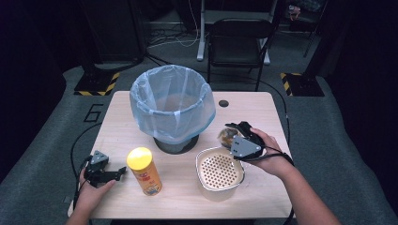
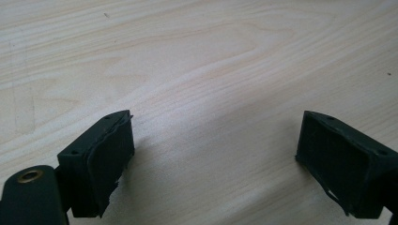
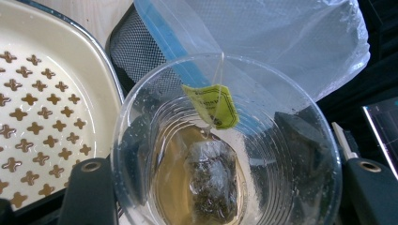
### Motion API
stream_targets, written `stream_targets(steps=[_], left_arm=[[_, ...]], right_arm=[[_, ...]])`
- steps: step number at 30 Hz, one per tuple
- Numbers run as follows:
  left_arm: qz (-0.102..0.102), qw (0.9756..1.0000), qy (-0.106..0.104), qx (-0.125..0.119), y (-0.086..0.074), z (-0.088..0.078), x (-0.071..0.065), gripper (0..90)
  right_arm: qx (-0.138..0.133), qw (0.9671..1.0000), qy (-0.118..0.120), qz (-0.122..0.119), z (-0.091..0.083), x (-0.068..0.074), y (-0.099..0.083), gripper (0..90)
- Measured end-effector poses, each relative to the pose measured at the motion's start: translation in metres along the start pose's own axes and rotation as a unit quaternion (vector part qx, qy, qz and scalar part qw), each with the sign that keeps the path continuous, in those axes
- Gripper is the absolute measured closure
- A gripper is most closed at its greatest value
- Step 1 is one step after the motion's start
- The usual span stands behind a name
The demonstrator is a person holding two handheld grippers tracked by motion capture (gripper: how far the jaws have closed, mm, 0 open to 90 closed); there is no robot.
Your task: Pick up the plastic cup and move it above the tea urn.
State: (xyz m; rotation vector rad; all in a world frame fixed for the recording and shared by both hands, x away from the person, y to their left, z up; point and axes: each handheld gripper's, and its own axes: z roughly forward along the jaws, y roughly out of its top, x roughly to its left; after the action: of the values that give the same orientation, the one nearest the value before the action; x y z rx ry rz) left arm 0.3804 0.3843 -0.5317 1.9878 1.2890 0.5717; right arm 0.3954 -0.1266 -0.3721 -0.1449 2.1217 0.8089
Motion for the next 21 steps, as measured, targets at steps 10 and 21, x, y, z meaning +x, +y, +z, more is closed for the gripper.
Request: stream_targets(steps=[10, 21], left_arm=[[0.000, 1.0000, 0.000, 0.000, 0.000, 0.000, 0.000, 11.2], [0.000, 1.0000, 0.000, 0.000, 0.000, 0.000, 0.000, 11.2]], right_arm=[[0.032, 0.9925, -0.053, -0.105, -0.006, 0.022, 0.014, 34.7], [0.110, 0.9222, -0.154, -0.337, 0.006, 0.059, 0.028, 35.6]])
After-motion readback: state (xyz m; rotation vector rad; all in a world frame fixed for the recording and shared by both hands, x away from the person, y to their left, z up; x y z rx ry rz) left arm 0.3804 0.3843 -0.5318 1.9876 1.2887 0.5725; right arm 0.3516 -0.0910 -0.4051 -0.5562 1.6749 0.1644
